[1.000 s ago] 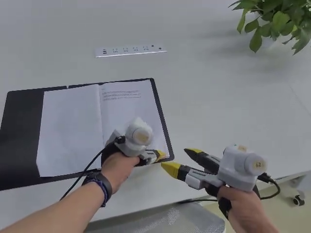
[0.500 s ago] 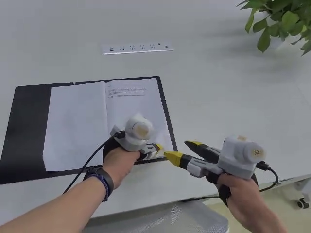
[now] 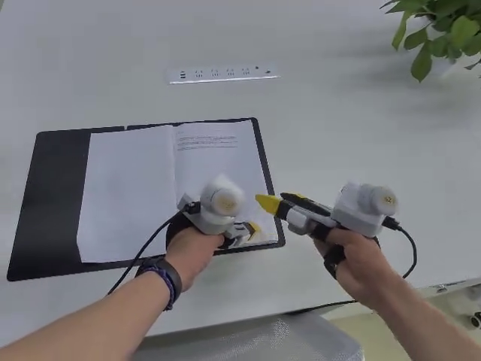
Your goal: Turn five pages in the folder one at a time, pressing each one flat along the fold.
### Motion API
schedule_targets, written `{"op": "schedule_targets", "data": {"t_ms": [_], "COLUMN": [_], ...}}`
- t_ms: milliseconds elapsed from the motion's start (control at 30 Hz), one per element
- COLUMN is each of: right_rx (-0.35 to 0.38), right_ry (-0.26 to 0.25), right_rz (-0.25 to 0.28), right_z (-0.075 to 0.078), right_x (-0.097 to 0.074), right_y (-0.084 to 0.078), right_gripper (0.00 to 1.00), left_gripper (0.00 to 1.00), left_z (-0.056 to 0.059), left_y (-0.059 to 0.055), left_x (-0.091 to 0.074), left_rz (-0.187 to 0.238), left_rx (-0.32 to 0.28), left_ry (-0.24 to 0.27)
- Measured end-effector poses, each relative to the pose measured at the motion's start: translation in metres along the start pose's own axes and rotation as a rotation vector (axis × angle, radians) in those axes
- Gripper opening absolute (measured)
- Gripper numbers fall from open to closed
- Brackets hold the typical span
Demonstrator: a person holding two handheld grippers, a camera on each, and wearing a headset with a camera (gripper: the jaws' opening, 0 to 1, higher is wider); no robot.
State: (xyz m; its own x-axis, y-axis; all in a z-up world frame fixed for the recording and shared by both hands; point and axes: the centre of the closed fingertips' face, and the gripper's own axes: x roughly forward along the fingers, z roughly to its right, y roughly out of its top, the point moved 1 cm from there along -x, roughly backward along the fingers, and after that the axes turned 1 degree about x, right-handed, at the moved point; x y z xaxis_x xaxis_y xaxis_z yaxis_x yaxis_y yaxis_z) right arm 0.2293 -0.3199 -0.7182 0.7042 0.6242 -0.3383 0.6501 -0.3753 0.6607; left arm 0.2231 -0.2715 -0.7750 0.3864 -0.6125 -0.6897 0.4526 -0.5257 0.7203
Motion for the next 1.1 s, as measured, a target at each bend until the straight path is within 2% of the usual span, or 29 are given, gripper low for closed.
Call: {"op": "schedule_targets", "data": {"t_ms": [133, 500, 600, 733, 1000, 1100], "right_rx": [0.004, 0.020, -0.003, 0.005, 0.002, -0.037], "right_ry": [0.017, 0.021, -0.004, 0.003, 0.012, 0.021], "right_rz": [-0.037, -0.064, -0.092, -0.088, -0.066, -0.069], "right_z": [-0.001, 0.002, 0.008, 0.006, 0.001, -0.005], "right_x": [0.013, 0.025, 0.027, 0.027, 0.023, 0.023], "right_y": [-0.003, -0.010, -0.016, -0.016, -0.014, -0.015], "right_gripper": [0.53, 0.46, 0.41, 0.32, 0.10, 0.03], "left_gripper": [0.55, 0.56, 0.60, 0.63, 0.66, 0.67], "left_z": [-0.001, -0.001, 0.003, 0.006, 0.003, -0.003], "left_y": [0.000, 0.000, 0.000, -0.002, -0.002, -0.003], "left_x": [0.000, -0.001, -0.002, -0.006, -0.025, -0.037], "left_rz": [0.000, 0.001, 0.001, -0.005, 0.024, 0.048], "left_rx": [-0.004, -0.015, -0.010, -0.004, -0.021, -0.068], "left_ry": [-0.006, -0.016, -0.035, -0.050, -0.033, -0.009]}}
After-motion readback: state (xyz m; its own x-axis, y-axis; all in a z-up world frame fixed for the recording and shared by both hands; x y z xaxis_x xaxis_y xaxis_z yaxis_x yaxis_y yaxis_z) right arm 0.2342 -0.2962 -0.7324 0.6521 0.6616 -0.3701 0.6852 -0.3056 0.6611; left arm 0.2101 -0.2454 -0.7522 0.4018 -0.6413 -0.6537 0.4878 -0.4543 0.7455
